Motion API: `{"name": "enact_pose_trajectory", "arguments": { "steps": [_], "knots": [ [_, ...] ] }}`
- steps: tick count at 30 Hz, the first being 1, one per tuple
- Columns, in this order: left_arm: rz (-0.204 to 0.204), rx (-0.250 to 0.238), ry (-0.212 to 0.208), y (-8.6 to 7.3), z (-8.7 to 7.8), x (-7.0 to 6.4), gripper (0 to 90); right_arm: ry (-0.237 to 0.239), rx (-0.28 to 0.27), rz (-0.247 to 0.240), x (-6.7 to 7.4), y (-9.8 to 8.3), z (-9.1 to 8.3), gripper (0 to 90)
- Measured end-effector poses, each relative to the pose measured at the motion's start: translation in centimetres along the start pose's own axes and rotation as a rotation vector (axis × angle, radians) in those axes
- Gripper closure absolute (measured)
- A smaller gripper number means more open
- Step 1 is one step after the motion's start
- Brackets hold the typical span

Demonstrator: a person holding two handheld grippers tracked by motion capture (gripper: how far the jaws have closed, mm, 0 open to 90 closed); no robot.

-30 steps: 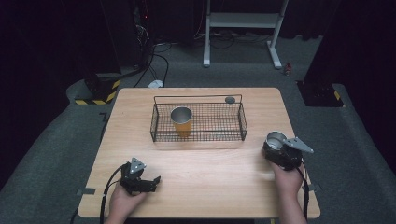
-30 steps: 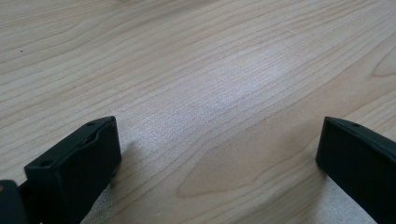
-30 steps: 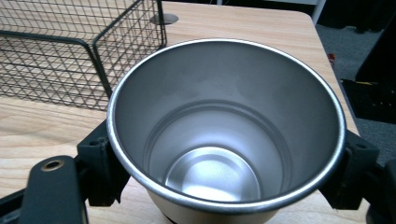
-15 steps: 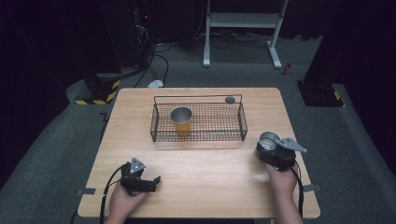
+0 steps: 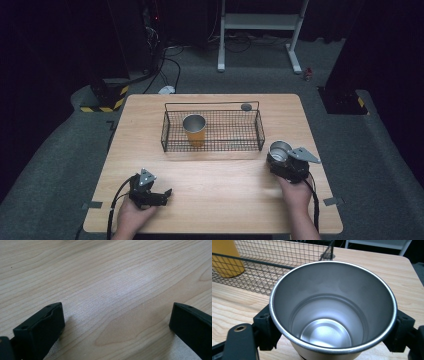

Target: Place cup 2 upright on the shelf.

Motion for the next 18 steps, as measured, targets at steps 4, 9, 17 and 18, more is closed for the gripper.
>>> {"name": "enact_pose_trajectory", "arguments": {
  "steps": [4, 9, 17, 18],
  "knots": [
    [0.000, 0.000, 0.000, 0.0, 0.0, 0.0, 0.3, 0.015, 0.003, -0.009, 0.7, 0.1, 0.1, 18.3],
    [0.000, 0.000, 0.000, 0.0, 0.0, 0.0, 0.3, 0.030, 0.002, -0.019, 1.4, 0.2, 0.2, 18.3],
    [0.000, 0.000, 0.000, 0.0, 0.0, 0.0, 0.3, 0.052, -0.001, -0.031, 2.3, 0.4, 0.3, 18.3],
    [0.000, 0.000, 0.000, 0.0, 0.0, 0.0, 0.3, 0.054, -0.001, -0.032, 2.4, 0.4, 0.3, 18.3]
  ]
}}
Point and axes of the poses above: each handheld gripper's, and its own axes: z roughly forward along the jaws, y roughly out of its top, x roughly to its left, the point moved 4 cm from there along z, roughly forward along the jaws, and after that the axes turned 4 degrees about -x, right-handed, at the moved point
